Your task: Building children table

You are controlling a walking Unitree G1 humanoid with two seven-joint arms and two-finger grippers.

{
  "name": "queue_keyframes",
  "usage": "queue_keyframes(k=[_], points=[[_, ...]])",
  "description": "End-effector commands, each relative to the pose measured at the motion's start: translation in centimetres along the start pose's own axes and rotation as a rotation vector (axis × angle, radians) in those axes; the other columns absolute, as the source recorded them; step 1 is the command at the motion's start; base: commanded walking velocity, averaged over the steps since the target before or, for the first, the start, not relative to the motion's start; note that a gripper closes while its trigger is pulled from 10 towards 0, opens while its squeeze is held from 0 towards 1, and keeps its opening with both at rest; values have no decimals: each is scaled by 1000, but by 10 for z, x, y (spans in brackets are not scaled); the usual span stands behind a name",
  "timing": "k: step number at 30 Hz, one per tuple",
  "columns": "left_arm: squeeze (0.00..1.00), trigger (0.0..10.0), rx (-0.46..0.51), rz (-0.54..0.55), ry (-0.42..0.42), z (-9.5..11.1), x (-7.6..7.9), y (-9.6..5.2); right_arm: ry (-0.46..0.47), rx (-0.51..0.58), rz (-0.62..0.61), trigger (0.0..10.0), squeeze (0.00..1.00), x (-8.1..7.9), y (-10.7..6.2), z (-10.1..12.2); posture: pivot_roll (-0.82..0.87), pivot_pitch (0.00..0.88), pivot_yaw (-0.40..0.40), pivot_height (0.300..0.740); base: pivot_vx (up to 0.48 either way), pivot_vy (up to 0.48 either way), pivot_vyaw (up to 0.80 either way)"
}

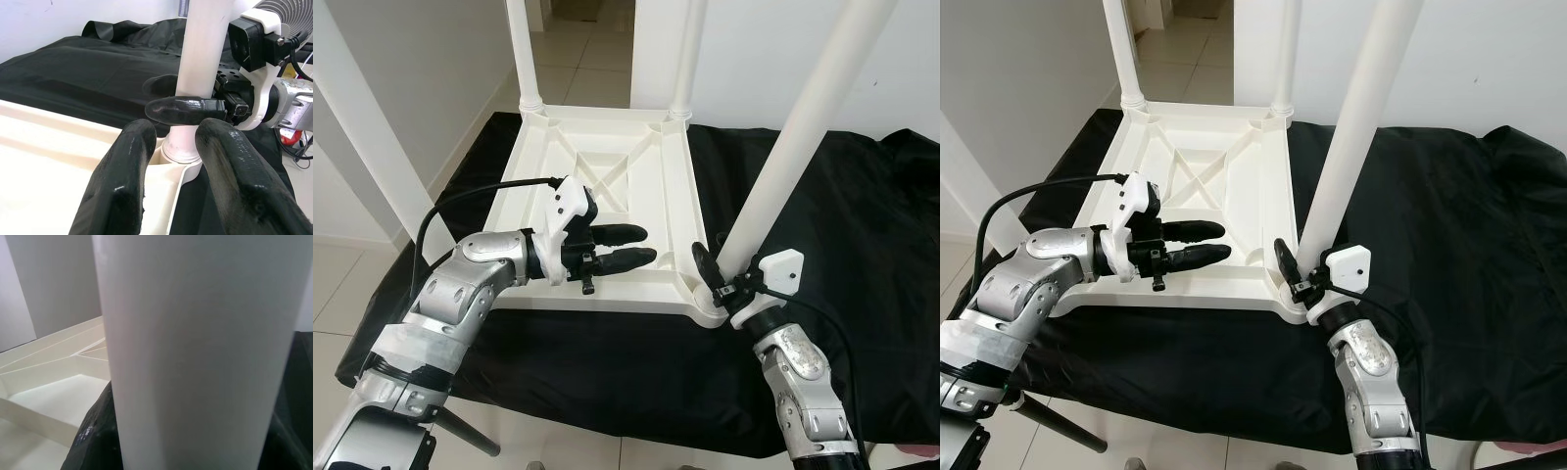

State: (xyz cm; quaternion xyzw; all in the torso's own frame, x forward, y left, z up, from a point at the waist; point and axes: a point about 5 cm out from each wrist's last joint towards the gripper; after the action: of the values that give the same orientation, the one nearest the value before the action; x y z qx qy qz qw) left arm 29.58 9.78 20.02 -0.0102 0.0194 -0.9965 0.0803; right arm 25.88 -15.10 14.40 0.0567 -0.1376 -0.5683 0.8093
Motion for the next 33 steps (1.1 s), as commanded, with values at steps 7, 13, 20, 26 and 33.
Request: queue_keyframes(k=[7, 13, 20, 26, 33], points=[[0, 10000, -12, 34, 8, -1, -1, 0, 16, 7, -34, 10000, 0, -5, -4, 4, -119, 0, 13, 740, 0, 0, 0], [0, 10000, 23, 139, 22, 2, -7, 0, 13, 18, -86, 10000, 0, -6, -5, 8, -118, 0, 15, 740, 0, 0, 0], [0, 10000, 71, 263, 13, 4, -14, -3, 18, 13, -159, 10000, 0, -4, -10, 8, -109, 0, 12, 740, 0, 0, 0], [0, 10000, 112, 407, 1, 3, -21, -6, 30, 41, -221, 10000, 1000, 0, -16, 12, -108, 0, 14, 740, 0, 0, 0], [0, 10000, 134, 491, -15, 0, -24, -12, 14, 42, -258, 10000, 0, 1, -25, 12, -109, 0, 25, 740, 0, 0, 0]])
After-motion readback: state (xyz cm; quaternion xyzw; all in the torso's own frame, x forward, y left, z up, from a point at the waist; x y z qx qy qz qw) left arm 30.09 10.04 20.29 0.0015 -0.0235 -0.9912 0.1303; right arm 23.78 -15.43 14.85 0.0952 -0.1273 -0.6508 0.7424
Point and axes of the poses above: a point about 5 cm out from each wrist's last joint towards the gripper, its own y axis pointing out of the wrist towards the gripper, its own z axis along the axis of the wrist's last joint, x = y × z, and after that the axes turned 7 degrees about -y, right-handed
